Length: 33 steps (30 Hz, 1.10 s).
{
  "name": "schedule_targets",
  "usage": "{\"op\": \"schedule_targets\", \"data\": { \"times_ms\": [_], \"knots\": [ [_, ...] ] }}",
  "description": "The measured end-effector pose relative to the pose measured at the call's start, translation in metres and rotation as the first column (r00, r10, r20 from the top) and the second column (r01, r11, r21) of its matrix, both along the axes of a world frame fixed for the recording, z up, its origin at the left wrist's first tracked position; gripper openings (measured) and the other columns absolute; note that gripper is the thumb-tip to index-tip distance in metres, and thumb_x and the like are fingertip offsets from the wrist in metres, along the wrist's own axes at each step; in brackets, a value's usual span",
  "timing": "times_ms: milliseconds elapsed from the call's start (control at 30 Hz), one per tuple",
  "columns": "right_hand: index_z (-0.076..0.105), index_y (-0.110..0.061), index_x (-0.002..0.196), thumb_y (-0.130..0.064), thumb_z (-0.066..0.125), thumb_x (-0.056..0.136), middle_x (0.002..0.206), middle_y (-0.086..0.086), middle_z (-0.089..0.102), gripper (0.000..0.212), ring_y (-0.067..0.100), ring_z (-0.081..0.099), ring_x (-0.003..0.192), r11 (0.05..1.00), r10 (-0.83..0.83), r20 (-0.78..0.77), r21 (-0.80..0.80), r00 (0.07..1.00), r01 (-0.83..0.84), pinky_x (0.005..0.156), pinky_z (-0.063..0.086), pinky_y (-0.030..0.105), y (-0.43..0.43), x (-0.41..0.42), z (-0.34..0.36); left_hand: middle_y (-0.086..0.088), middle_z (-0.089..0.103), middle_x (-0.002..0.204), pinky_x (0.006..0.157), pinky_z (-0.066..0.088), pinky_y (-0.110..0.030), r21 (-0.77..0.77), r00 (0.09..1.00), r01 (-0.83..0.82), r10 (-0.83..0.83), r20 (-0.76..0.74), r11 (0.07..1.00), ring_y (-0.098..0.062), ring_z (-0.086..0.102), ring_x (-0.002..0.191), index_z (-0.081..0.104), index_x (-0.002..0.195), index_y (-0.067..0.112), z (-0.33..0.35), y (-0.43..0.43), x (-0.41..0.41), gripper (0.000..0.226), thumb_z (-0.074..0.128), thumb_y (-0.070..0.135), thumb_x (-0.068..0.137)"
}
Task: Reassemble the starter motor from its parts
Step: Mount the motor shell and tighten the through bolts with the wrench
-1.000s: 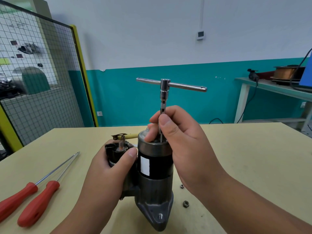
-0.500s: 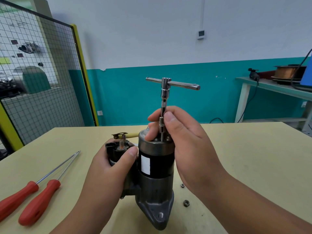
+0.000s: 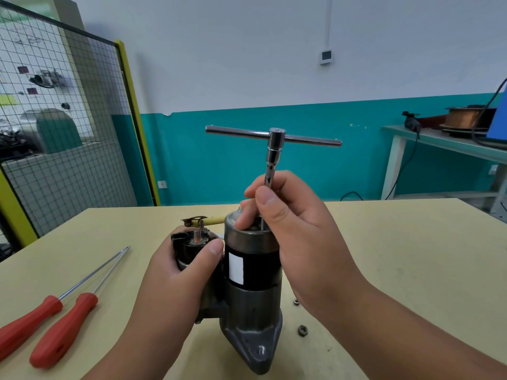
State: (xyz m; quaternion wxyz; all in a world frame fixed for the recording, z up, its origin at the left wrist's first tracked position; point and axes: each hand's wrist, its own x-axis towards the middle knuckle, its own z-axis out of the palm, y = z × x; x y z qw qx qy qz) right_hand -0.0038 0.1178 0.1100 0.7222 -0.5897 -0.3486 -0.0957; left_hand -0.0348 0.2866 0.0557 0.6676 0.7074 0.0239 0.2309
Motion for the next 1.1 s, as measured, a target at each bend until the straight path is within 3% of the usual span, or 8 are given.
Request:
{"op": "schedule_targets", "data": {
  "times_ms": [100, 267, 500, 600, 767, 933, 1100],
  "knots": [
    [0.069, -0.033, 0.102, -0.038, 0.046, 0.104, 0.084, -0.001, 0.073, 0.023, 0.01, 0.07, 0.091, 1.0, 0.008, -0.018, 0.007, 1.0, -0.008, 0.086, 0.05, 0.012, -0.0013, -0.0003, 0.0001, 0.004, 0.08, 0.091, 0.052, 0.064, -0.045, -0.029, 1.0, 0.015, -0.015, -0.005, 0.999, -0.019, 0.08, 0.082, 0.077, 0.099, 0.043, -0.0006, 0.0002, 0.0001, 0.046, 0.073, 0.066, 0.059],
    [0.07, -0.029, 0.1, -0.038, 0.04, 0.105, 0.085, 0.002, 0.074, 0.031, 0.012, 0.071, 0.091, 0.999, 0.03, -0.056, 0.023, 0.998, -0.028, 0.087, 0.051, 0.014, -0.0025, 0.0009, 0.0005, 0.003, 0.08, 0.091, 0.051, 0.063, -0.042, -0.024, 1.0, 0.017, -0.017, -0.008, 1.0, -0.02, 0.08, 0.08, 0.078, 0.098, 0.042, -0.0006, 0.0006, 0.0005, 0.045, 0.073, 0.065, 0.059],
    [0.067, -0.021, 0.093, -0.037, 0.05, 0.103, 0.079, -0.004, 0.072, 0.025, 0.009, 0.068, 0.082, 1.0, -0.003, -0.013, -0.001, 1.0, 0.003, 0.081, 0.053, 0.016, 0.0001, 0.0003, 0.0015, 0.007, 0.08, 0.092, 0.056, 0.065, -0.045, 0.0, 1.0, -0.007, 0.007, -0.014, 1.0, -0.019, 0.08, 0.084, 0.077, 0.096, 0.048, -0.0018, 0.0022, 0.002, 0.043, 0.072, 0.069, 0.059],
    [0.068, -0.027, 0.094, -0.039, 0.051, 0.102, 0.079, -0.005, 0.072, 0.023, 0.008, 0.068, 0.083, 1.0, -0.006, -0.015, -0.014, 1.0, 0.006, 0.083, 0.052, 0.015, 0.0001, 0.0005, 0.0013, 0.009, 0.08, 0.093, 0.063, 0.066, -0.049, 0.034, 1.0, -0.015, 0.015, -0.01, 0.999, -0.02, 0.079, 0.087, 0.075, 0.1, 0.05, -0.0023, 0.0022, 0.0025, 0.046, 0.069, 0.072, 0.06],
    [0.072, -0.034, 0.101, -0.039, 0.044, 0.103, 0.085, 0.0, 0.073, 0.028, 0.011, 0.07, 0.089, 1.0, 0.019, -0.042, -0.009, 0.999, -0.02, 0.087, 0.053, 0.016, -0.0015, 0.0012, -0.0003, 0.007, 0.08, 0.091, 0.05, 0.062, -0.042, -0.015, 0.999, -0.021, 0.021, -0.031, 1.0, -0.02, 0.08, 0.082, 0.076, 0.098, 0.047, -0.0004, 0.0014, 0.0021, 0.048, 0.071, 0.07, 0.055],
    [0.071, -0.03, 0.096, -0.036, 0.043, 0.103, 0.084, 0.001, 0.073, 0.029, 0.013, 0.07, 0.086, 1.0, 0.031, -0.058, 0.008, 0.998, -0.03, 0.086, 0.055, 0.02, -0.0016, 0.0026, -0.0006, 0.003, 0.08, 0.089, 0.05, 0.063, -0.052, -0.013, 0.999, -0.019, 0.018, -0.026, 1.0, -0.024, 0.08, 0.077, 0.077, 0.101, 0.041, -0.0003, 0.0005, 0.0008, 0.051, 0.072, 0.068, 0.058],
    [0.068, -0.03, 0.094, -0.038, 0.048, 0.102, 0.083, -0.002, 0.074, 0.023, 0.012, 0.069, 0.085, 1.0, -0.018, -0.023, -0.016, 1.0, 0.018, 0.085, 0.054, 0.02, 0.0002, 0.002, 0.0005, 0.004, 0.08, 0.091, 0.053, 0.064, -0.052, 0.013, 0.999, -0.028, 0.029, -0.028, 1.0, -0.025, 0.08, 0.083, 0.076, 0.1, 0.044, 0.0, 0.0001, 0.0009, 0.049, 0.071, 0.07, 0.059]
  ]
}}
